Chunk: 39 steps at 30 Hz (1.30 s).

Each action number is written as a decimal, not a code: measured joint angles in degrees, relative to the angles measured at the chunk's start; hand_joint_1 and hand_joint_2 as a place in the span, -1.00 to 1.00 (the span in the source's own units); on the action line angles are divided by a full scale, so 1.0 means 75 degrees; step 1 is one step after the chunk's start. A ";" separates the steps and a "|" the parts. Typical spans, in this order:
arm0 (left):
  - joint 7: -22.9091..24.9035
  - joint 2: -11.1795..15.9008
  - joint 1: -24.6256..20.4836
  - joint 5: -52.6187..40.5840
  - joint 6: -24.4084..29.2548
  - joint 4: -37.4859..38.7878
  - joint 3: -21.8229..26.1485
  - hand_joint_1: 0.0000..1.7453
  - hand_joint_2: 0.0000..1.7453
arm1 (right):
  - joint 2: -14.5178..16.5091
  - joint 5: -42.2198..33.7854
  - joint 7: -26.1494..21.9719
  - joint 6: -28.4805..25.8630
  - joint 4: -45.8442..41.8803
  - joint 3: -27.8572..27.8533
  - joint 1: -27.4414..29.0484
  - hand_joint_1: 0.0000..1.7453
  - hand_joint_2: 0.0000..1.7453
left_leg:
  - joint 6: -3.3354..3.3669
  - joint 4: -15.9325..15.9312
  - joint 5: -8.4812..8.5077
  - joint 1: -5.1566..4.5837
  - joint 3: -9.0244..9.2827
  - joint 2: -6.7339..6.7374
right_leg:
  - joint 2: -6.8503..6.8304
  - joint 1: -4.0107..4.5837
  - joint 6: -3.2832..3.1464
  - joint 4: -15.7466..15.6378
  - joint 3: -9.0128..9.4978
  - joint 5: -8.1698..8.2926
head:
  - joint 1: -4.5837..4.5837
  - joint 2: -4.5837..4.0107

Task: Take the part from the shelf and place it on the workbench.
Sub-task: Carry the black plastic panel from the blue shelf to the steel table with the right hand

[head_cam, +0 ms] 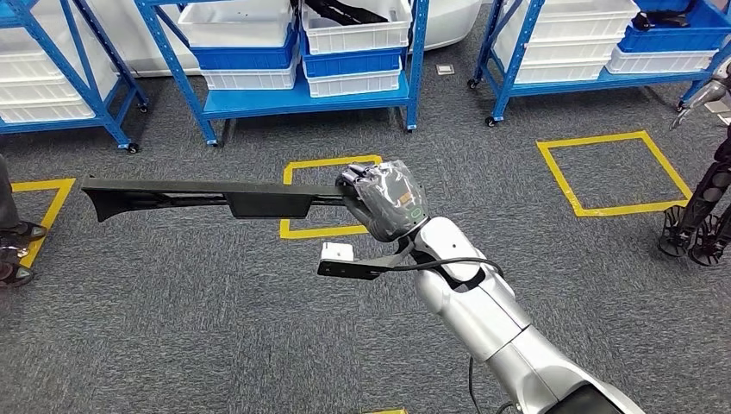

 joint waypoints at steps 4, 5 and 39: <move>-0.0009 0.0105 -0.0017 -0.0017 0.0012 -0.0004 -0.0003 -1.00 1.00 | 0.0023 -0.0004 0.0007 -0.0007 0.0005 -0.0037 0.0006 1.00 1.00 | 0.0579 -0.1046 0.0152 -0.0328 0.0678 0.0012 | -0.0055 -0.0108 0.0087 -0.0068 -0.0035 0.0127 | 0.0148 0.0000; -0.0013 0.0120 -0.0010 -0.0018 0.0017 -0.0005 -0.0003 -1.00 1.00 | 0.0033 -0.0007 0.0008 -0.0012 0.0009 -0.0037 0.0009 1.00 1.00 | 0.0611 -0.1129 0.0210 -0.0397 0.0714 0.0032 | -0.0066 -0.0146 0.0120 -0.0070 -0.0044 0.0139 | 0.0137 0.0000; 0.0007 -0.0026 0.0033 0.0023 0.0071 -0.0003 0.0000 -1.00 1.00 | -0.0007 0.0268 0.0193 -0.0235 0.0195 -0.0230 -0.0086 1.00 1.00 | -0.0145 -0.0381 -0.0431 0.0251 0.0462 0.0335 | 0.0097 -0.0611 0.0627 0.0307 -0.0609 0.0295 | 0.0016 0.0000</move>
